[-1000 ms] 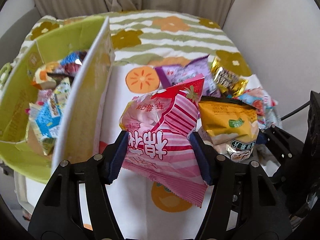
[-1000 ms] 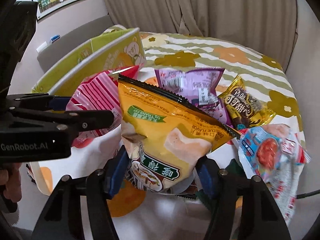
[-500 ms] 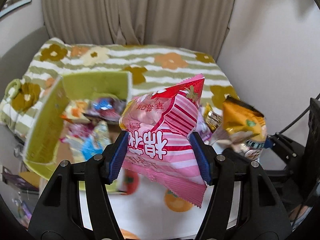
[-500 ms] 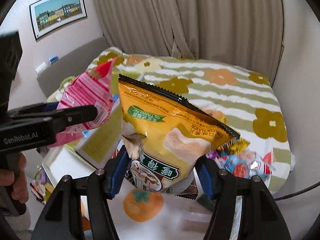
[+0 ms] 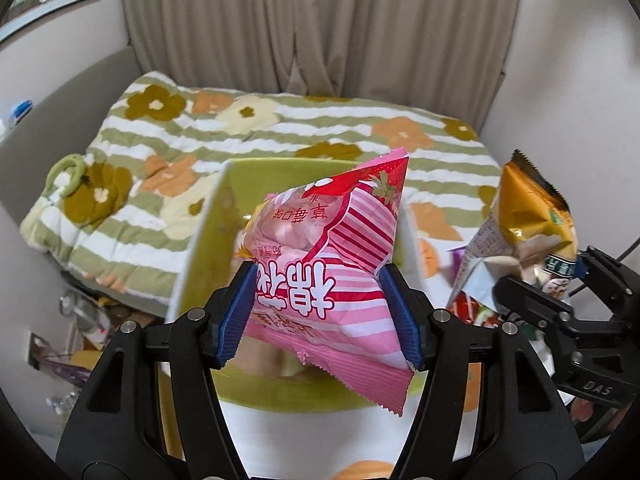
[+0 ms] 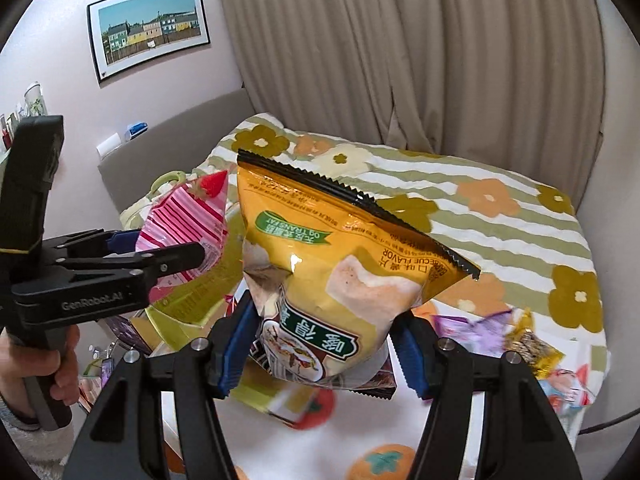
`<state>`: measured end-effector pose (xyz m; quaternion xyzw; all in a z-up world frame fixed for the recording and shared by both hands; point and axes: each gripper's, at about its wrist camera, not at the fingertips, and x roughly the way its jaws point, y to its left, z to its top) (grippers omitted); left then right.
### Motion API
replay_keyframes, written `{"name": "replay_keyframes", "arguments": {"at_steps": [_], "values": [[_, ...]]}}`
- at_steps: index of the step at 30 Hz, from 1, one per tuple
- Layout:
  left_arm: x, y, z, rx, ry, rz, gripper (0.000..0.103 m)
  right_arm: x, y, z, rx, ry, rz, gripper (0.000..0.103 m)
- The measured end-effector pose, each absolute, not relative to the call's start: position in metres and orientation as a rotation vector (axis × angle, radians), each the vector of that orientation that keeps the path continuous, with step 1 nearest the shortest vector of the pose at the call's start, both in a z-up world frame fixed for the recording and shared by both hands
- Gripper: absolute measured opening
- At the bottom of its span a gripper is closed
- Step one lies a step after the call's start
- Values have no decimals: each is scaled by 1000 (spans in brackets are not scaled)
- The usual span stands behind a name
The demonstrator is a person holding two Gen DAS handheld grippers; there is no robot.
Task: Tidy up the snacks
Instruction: 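Carry both packets over the box and open both grippers to drop them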
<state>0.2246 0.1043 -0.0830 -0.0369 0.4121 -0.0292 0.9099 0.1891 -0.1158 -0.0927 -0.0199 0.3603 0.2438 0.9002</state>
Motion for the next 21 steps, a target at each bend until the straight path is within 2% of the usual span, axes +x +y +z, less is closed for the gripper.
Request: {"name": "replay_keyframes", "arguments": {"at_steps": [6,8,9,10,12,21], "values": [[250,144,-117,-70,946,-90,60,199,-70,-106,-44,813,475,59],[256,149,-127,-68,978,-118,64,201,-64,-111,-41,833,456,59],[257,151,-132,-61,989,-137,75,201,-61,-113,-40,842,445,59],[258,152,-135,-54,991,-142,92,202,-59,-116,-40,852,430,59],[255,157,-138,-55,980,-161,102,203,-53,-122,-39,871,407,59],[243,184,-137,-115,967,-120,102,202,-33,-134,-68,915,405,59]]}}
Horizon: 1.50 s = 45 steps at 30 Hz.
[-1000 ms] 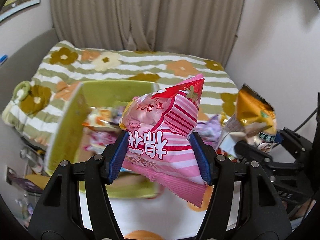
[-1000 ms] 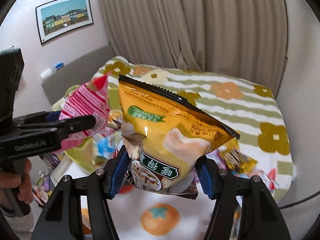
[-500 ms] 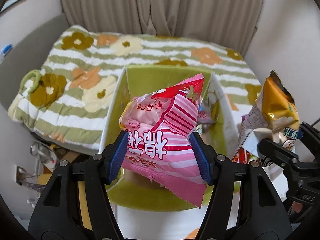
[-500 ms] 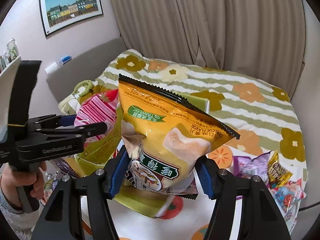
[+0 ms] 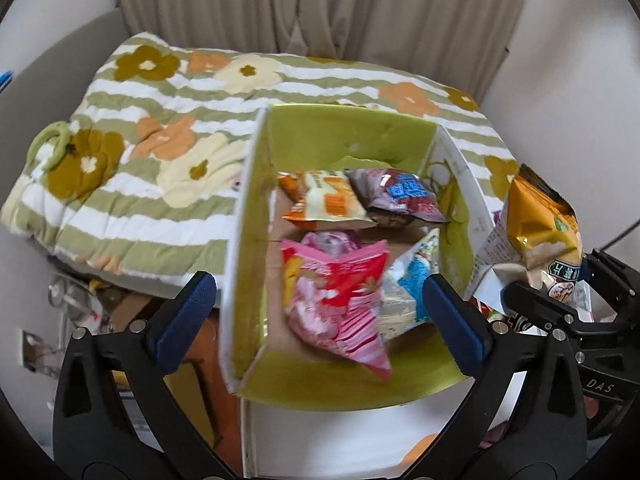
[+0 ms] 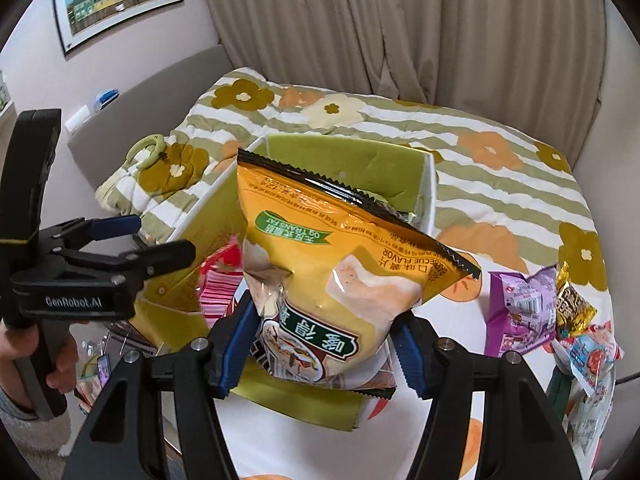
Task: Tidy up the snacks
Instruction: 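Carry both packets over the box and open both grippers to drop them, then move both grippers to the pile and close on the flakes packet and Oishi bag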
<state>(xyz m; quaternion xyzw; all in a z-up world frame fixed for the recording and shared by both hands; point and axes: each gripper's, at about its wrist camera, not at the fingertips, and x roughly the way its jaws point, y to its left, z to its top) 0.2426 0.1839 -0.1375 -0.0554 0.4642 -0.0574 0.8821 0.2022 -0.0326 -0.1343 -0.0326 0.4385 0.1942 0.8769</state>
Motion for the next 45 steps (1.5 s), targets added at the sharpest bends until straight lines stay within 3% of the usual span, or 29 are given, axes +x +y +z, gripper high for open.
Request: {"name": "replay_keyframes", "arguments": {"at_steps": [9,11,12,13,23,45], "values": [[232,208,-131,-185,937,-19,102,208,-16,-150,-77,917,515,63],[232,208,-132,-188,938,-11,102,207,-15,-154,-73,905,527,75],[232,208,-134,-195,942,-10,102,206,-14,-155,-79,897,528,93],[231,208,-137,-199,946,-11,102,204,-13,-157,-92,890,529,100],[223,200,-143,-192,966,-19,102,189,-14,-158,-101,867,531,101],[182,169,-76,-112,812,-176,102,148,-45,-97,3,735,339,101]]}}
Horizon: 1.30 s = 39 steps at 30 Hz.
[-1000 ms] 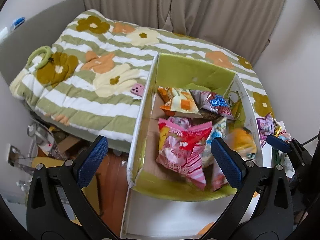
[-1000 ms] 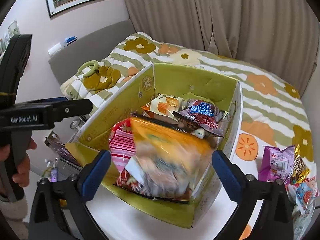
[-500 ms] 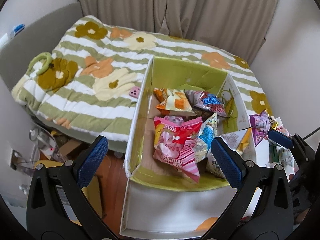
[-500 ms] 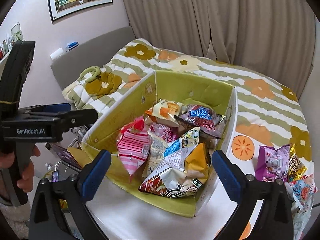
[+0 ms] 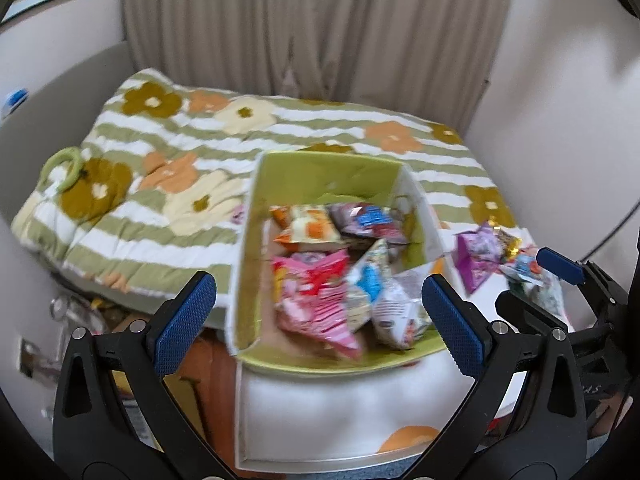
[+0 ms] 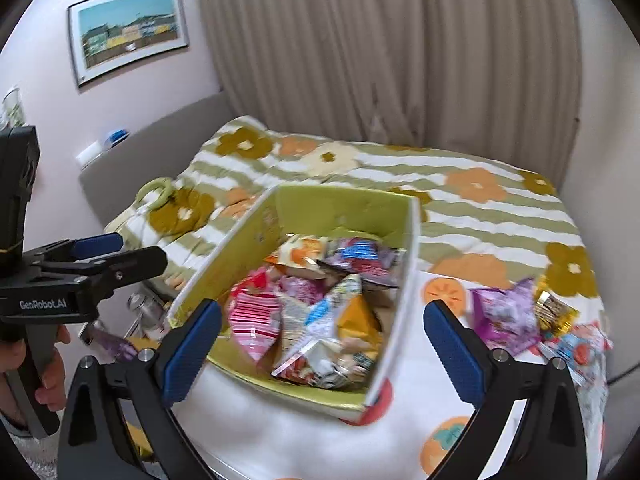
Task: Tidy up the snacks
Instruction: 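Move both grippers to the pile and close on the flakes packet and Oishi bag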
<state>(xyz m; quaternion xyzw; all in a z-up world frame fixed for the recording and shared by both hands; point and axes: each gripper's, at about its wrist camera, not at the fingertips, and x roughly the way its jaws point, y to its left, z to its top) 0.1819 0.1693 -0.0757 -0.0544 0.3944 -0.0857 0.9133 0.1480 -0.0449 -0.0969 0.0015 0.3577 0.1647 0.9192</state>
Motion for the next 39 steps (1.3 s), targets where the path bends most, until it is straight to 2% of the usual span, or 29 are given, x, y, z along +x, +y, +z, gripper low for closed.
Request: {"name": "replay_keyframes", "arguments": {"at_steps": [8,23,31,36,39], "values": [[190,108,-70,-68,804,-339,102,117,-113,-86,61,726,108,101],[227,-102,-86,40,880,-583,102,90,-284,-107,142,790,-170,101],[270,-220,-120,130,975,-709,102,101,-344,-151,192,870,-191,101],[306,-291,-160,236,1046,-769,102,114,-363,-181,174,904,-211,101],[326,-320,-182,271,1088,-787,98,125,-366,-199,142,926,-213,101]]}}
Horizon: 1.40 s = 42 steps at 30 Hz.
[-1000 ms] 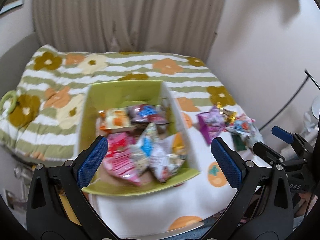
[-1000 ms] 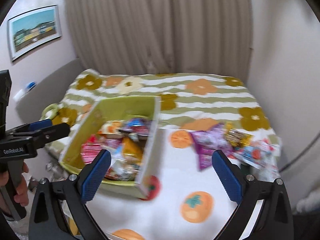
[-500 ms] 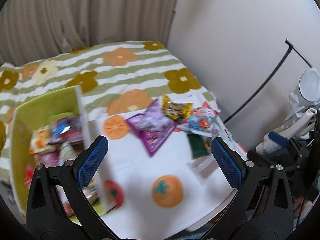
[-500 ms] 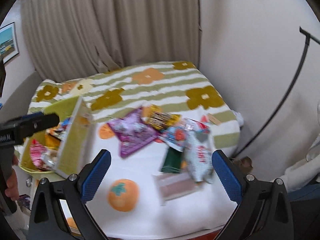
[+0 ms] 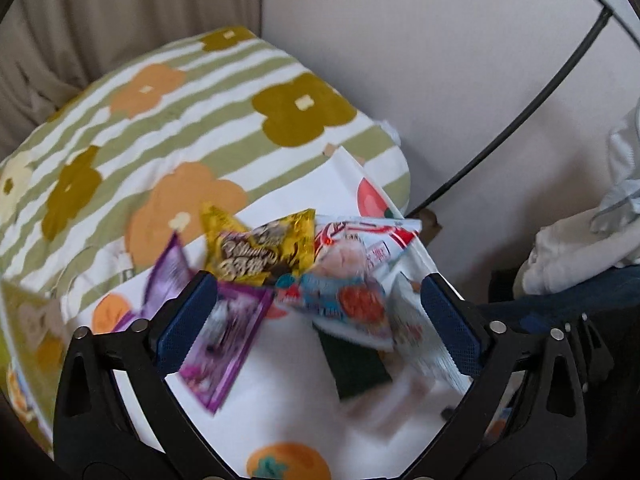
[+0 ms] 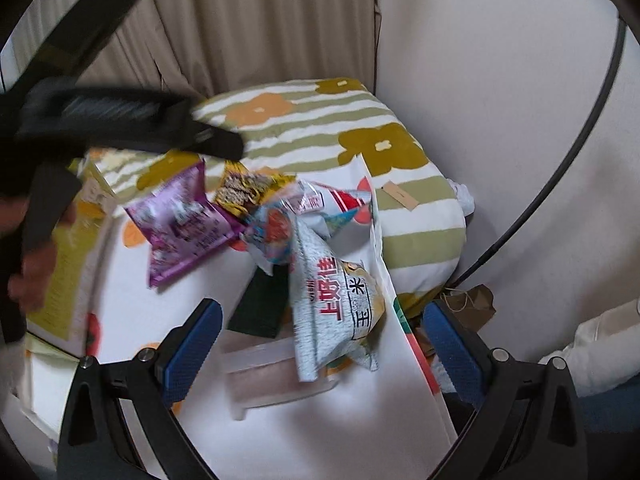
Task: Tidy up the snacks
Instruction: 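Move both grippers to the pile and close on the flakes packet and Oishi bag, then carry the red-white flakes packet left into the box while right carries the Oishi bag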
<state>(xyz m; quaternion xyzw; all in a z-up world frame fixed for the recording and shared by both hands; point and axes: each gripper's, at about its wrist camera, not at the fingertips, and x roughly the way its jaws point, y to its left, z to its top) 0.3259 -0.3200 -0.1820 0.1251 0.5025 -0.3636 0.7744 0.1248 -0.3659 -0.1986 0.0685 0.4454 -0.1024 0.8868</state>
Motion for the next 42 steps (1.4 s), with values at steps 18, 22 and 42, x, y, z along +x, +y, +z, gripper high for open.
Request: {"name": "replay_keyframes", "arguments": {"at_steps": [18,22,42], "values": [[348,-375,-258,384,1306,-917,52,163,-377,-248,88,1021,-222,100],[346,-375,-257,378,1310,-931,47,167,-382,-252,93,1033,-229,91],[335,-364,-226,316,1268,-921,42,162,-380,-244,96,1017,-203,56]]}}
